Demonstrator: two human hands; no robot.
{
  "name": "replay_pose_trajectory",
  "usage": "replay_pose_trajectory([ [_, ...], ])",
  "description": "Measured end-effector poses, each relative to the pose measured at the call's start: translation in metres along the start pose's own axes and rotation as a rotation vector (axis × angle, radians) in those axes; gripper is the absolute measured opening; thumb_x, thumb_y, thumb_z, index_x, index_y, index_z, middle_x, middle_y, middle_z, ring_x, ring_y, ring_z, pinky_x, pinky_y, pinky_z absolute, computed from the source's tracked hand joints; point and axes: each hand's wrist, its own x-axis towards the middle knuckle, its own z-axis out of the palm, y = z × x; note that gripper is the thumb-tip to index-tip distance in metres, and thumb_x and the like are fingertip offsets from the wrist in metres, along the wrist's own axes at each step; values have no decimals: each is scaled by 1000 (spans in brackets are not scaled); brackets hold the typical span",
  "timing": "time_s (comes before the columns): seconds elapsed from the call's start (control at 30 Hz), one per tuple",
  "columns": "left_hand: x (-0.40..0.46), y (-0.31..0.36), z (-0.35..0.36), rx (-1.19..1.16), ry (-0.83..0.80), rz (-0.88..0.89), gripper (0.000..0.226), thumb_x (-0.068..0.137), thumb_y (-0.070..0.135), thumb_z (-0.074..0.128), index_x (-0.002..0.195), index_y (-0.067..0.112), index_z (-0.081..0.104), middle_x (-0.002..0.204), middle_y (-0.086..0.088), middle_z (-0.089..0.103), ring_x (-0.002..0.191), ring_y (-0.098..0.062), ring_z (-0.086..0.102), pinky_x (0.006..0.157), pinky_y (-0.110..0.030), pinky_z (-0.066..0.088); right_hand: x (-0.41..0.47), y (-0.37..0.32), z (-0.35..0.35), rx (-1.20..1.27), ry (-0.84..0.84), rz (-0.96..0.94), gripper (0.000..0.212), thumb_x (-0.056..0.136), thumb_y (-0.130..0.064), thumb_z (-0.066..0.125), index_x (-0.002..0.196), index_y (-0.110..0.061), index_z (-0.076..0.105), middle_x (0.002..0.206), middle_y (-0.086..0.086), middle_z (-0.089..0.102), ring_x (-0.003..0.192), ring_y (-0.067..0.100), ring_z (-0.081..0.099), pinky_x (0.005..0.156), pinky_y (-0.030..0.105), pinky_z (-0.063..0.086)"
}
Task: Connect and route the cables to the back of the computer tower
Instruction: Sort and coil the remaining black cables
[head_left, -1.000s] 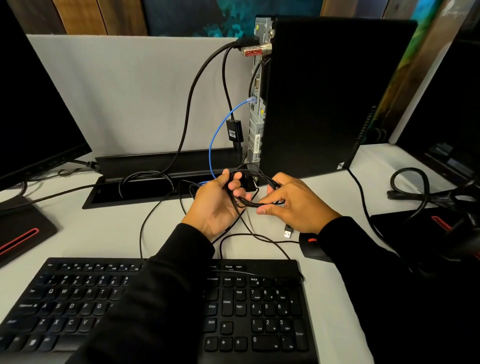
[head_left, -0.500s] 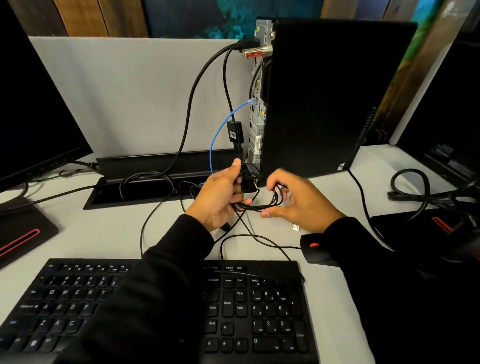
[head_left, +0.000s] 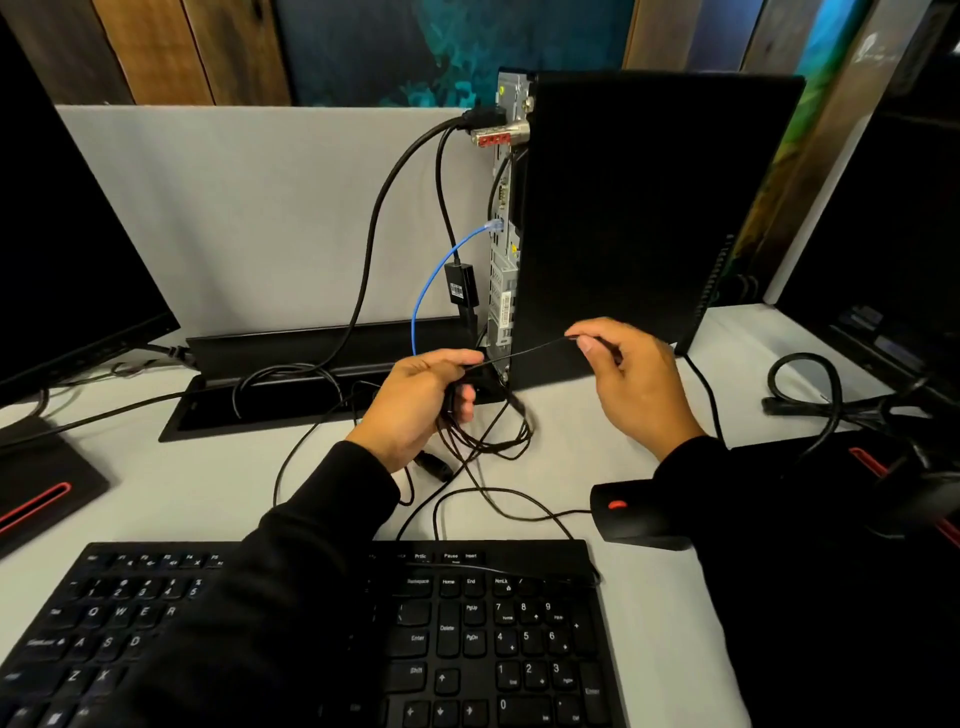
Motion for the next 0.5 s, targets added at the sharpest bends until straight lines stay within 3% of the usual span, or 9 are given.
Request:
replay_pose_trajectory([
  [0.07, 1, 7, 1, 234, 54, 32, 36, 104, 10, 39, 112, 9, 75, 84, -11, 72, 76, -21, 68, 70, -30, 58, 7, -13, 4, -18, 23, -56, 23, 102, -15, 58, 116, -21, 76, 101, -3, 71, 92, 9, 63, 80, 14, 50],
  [0.13, 0, 16, 3, 652, 101, 127, 35, 102, 29, 44, 100, 14, 76, 91, -8, 75, 88, -23, 69, 75, -29, 56, 16, -27, 7, -7, 17, -101, 21, 101, -15, 60, 114, -18, 77, 101, -2, 71, 92, 7, 63, 78, 7, 46],
  [0.2, -2, 28, 8, 1007, 150, 323, 36, 101, 36, 46, 96, 12, 72, 83, -6, 71, 84, -21, 63, 74, -28, 47, 30, -42, 9, 8, 34, -165, 18, 100, -14, 63, 112, -15, 77, 101, -2, 72, 91, 6, 64, 79, 8, 47],
  [0.23, -4, 35, 11, 1044, 160, 457, 32, 103, 35, 47, 101, 15, 72, 82, -1, 70, 83, -18, 62, 74, -27, 46, 37, -49, 10, 17, 35, -199, 17, 99, -14, 64, 111, -14, 77, 101, -1, 72, 91, 6, 65, 81, 11, 49],
  [0.3, -1, 51, 16, 926, 74, 640, 28, 106, 32, 47, 118, 21, 70, 90, 8, 70, 87, -9, 65, 81, -22, 49, 54, -61, 13, 27, 17, -256, 17, 98, -14, 66, 111, -14, 76, 102, -1, 71, 92, 7, 66, 83, 14, 51],
  [0.37, 6, 63, 21, 685, -72, 670, 27, 108, 30, 47, 123, 22, 68, 97, 9, 72, 90, -9, 68, 85, -24, 53, 69, -71, 15, 3, 16, -288, 19, 95, -15, 69, 113, -16, 75, 101, -1, 67, 90, 8, 63, 81, 13, 50],
  [0.43, 13, 70, 24, 435, -123, 618, 24, 108, 23, 48, 120, 15, 68, 81, 12, 69, 70, -9, 65, 71, -28, 55, 80, -78, 15, -25, 76, -273, 22, 92, -17, 74, 113, -18, 73, 98, -1, 61, 84, 4, 57, 75, 7, 43],
  [0.5, 18, 74, 25, 312, -65, 585, 24, 108, 16, 48, 119, 8, 68, 63, 19, 61, 55, 1, 55, 58, -15, 45, 86, -81, 12, -29, 142, -234, 29, 87, -23, 81, 113, -20, 70, 98, -1, 56, 81, 2, 53, 71, 5, 41],
])
